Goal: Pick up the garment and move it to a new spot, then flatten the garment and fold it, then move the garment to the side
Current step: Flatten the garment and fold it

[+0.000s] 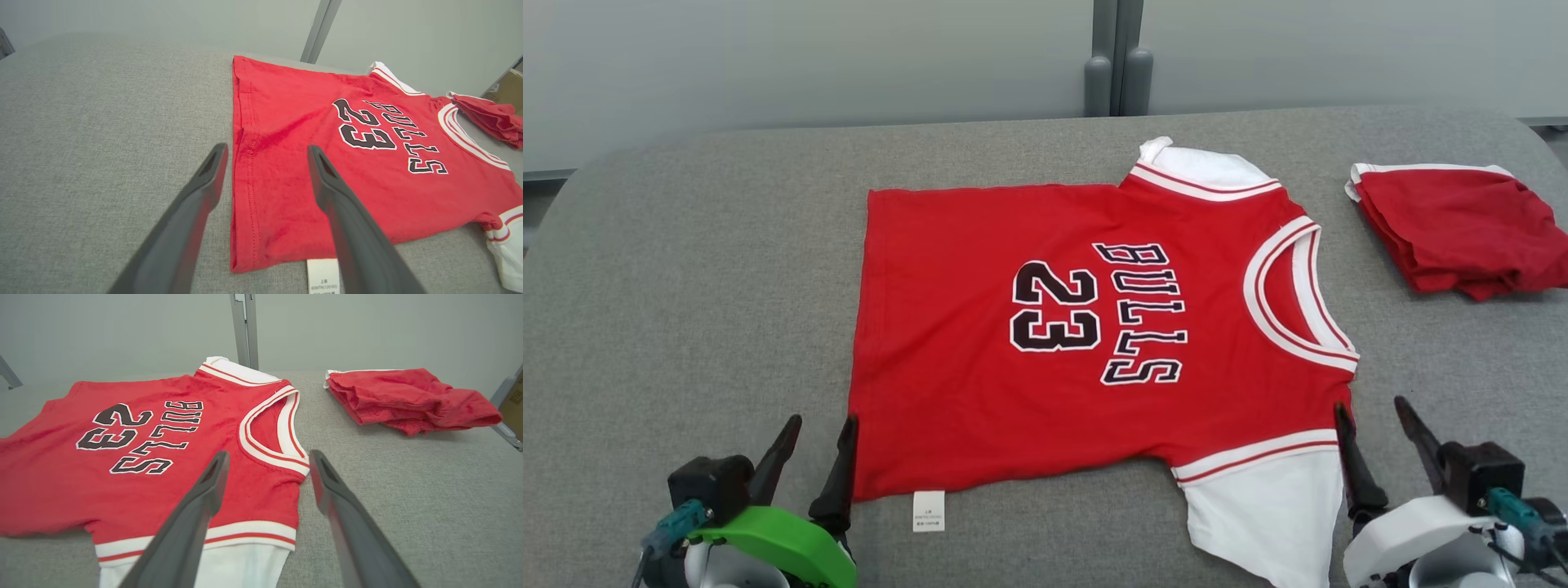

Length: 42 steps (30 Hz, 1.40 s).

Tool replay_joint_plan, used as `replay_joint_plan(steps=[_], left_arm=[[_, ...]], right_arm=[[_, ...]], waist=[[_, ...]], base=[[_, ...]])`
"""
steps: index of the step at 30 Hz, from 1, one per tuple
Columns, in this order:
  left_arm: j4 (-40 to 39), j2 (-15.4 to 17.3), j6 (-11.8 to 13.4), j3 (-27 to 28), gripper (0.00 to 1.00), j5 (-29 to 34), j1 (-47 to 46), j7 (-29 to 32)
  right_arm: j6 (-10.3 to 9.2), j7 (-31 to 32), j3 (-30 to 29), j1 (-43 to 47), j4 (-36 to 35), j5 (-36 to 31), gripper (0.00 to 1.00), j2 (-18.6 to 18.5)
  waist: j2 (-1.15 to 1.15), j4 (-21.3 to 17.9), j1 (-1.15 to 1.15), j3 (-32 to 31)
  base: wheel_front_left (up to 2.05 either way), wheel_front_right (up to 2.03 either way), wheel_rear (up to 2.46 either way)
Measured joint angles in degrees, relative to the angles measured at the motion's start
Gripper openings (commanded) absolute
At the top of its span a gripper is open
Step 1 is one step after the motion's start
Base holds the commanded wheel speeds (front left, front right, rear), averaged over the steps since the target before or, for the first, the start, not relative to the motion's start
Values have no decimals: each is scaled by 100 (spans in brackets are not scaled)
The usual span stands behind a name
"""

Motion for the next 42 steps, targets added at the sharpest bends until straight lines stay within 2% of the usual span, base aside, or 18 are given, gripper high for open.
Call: replay_joint_plan(steps=[8, 15, 19, 23, 33, 38, 39, 40, 41, 42], left_arm=[[34, -99, -2, 67, 100, 131, 171, 0], [54, -111, -2, 247, 100, 189, 411, 0], [82, -199, -46, 235, 100, 225, 419, 0], [80, -242, -62, 255, 100, 250, 421, 0], [82, -270, -111, 379, 100, 394, 427, 0], [238, -314, -246, 188, 100, 389, 528, 2], [269, -349, -263, 147, 100, 366, 572, 12], [304, -375, -272, 96, 100, 361, 597, 54], [344, -387, -303, 51, 100, 361, 616, 70], [366, -393, -327, 35, 100, 355, 626, 119]], right_arm=[[15, 0, 321, 643, 372, -31, 100, 134], [267, 79, 758, 1166, 726, -33, 100, 131], [365, 159, 790, 1174, 920, 30, 100, 168], [365, 152, 757, 1137, 996, 85, 100, 311], [381, 152, 673, 1003, 1337, 180, 100, 319], [415, 152, 700, 814, 1450, 180, 100, 361], [417, 152, 702, 790, 1482, 185, 84, 374], [428, 152, 705, 778, 1503, 196, 81, 388], [460, 152, 716, 769, 1526, 208, 56, 401], [464, 152, 725, 764, 1548, 218, 47, 416]], waist=[[0, 22, 0, -62], [0, -39, 0, -138], [0, -68, 0, -136], [0, -81, 0, -138], [0, -38, 0, -102], [0, -38, 0, -76], [0, -39, 0, -70], [0, -40, 0, -65], [0, -42, 0, -59], [0, -43, 0, -52]], base=[[0, 0, 0], [0, 0, 0], [0, 0, 0], [0, 0, 0], [0, 0, 0], [0, 0, 0], [0, 0, 0], [0, 0, 0], [0, 0, 0], [0, 0, 0]])
